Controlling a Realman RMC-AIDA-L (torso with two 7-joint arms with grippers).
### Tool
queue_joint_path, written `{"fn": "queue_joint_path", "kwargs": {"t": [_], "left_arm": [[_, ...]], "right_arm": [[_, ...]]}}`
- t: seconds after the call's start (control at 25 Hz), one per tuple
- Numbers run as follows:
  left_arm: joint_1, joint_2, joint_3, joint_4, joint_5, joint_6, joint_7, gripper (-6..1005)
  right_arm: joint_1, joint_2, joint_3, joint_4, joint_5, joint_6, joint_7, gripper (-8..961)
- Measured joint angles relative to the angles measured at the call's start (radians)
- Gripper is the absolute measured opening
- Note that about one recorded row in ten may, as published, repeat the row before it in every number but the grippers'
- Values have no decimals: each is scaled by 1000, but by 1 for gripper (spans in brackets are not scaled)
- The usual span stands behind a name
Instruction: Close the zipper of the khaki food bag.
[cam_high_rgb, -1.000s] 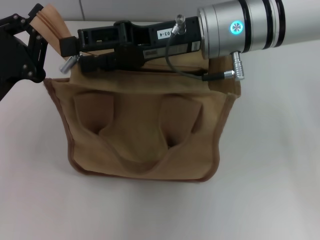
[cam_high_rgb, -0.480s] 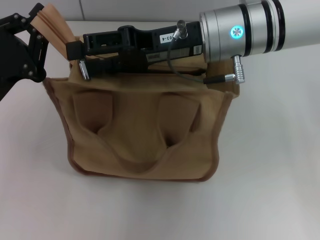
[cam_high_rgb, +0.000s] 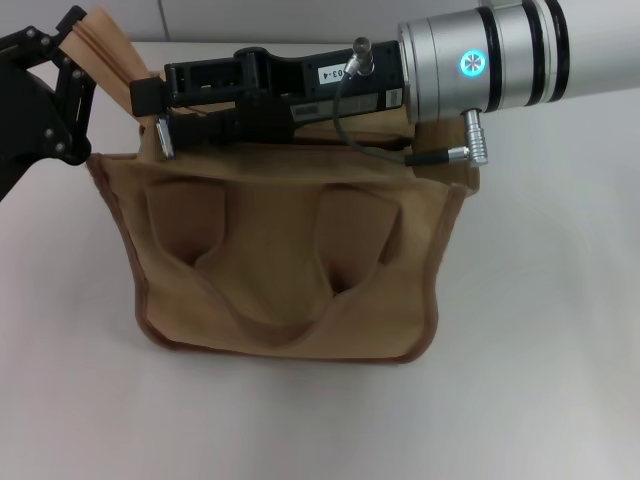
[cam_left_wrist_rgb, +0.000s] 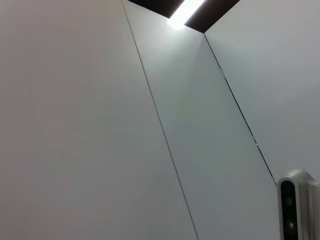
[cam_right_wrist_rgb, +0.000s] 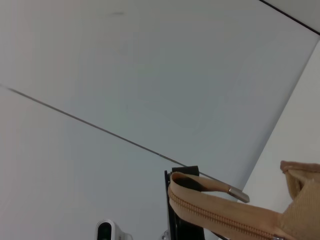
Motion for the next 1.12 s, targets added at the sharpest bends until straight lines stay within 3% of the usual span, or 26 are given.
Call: {"fn": "queue_joint_path", "kwargs": {"t": [1.12], "left_arm": [[3,0,-1,-9,-1,14,0,17]], "right_arm": [[-11,-4,-70,-46,62,-3,20,798]]}}
